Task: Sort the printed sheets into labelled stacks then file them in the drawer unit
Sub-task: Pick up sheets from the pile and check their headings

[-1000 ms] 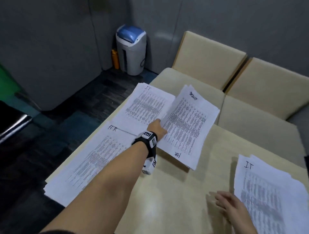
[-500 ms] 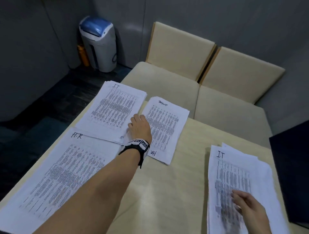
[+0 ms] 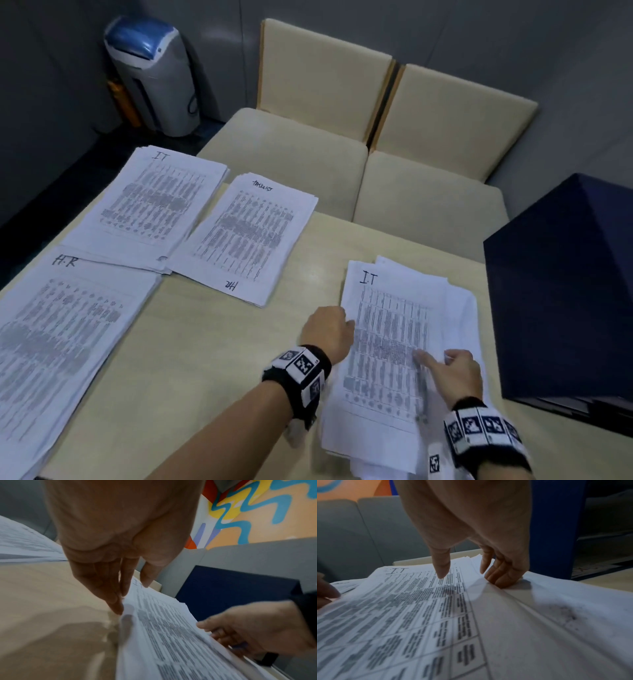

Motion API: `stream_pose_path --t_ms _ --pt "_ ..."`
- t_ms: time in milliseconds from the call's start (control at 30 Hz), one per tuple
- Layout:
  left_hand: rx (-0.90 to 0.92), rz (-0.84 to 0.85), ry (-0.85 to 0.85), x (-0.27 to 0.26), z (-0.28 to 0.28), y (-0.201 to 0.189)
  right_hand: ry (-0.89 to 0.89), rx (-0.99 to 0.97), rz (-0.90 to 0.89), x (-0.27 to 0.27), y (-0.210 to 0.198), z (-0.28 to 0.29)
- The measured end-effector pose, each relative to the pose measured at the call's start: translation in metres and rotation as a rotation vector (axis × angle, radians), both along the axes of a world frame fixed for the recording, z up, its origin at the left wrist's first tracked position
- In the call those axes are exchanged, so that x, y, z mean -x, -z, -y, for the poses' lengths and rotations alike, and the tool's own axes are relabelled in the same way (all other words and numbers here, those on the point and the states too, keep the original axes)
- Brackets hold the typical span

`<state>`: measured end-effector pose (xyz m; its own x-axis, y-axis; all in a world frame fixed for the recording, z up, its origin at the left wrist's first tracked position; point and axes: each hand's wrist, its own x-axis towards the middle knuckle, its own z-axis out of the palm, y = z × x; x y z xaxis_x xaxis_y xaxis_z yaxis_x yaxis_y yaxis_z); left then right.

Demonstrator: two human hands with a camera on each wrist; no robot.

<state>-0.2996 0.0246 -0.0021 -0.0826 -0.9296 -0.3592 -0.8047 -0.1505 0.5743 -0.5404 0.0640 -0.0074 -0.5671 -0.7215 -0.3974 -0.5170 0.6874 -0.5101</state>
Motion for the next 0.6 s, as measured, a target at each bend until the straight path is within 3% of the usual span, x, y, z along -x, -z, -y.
stream_pose_path --t_ms 200,367,500,600 --pt "0.117 0.000 -0.232 0.023 -0.010 0.001 -0.003 0.102 0.120 0.025 0.003 0.008" --pt "0.004 0.004 -0.407 0.020 -0.005 0.007 -0.117 0.147 0.160 0.045 0.001 0.011" --pt "-0.107 -0.150 -0.429 0.018 -0.003 0.009 -0.179 0.123 0.081 0.060 -0.002 0.008" --pt "-0.073 -0.105 -0.386 0.015 0.000 0.010 -0.049 0.121 0.030 0.070 -0.003 0.002"
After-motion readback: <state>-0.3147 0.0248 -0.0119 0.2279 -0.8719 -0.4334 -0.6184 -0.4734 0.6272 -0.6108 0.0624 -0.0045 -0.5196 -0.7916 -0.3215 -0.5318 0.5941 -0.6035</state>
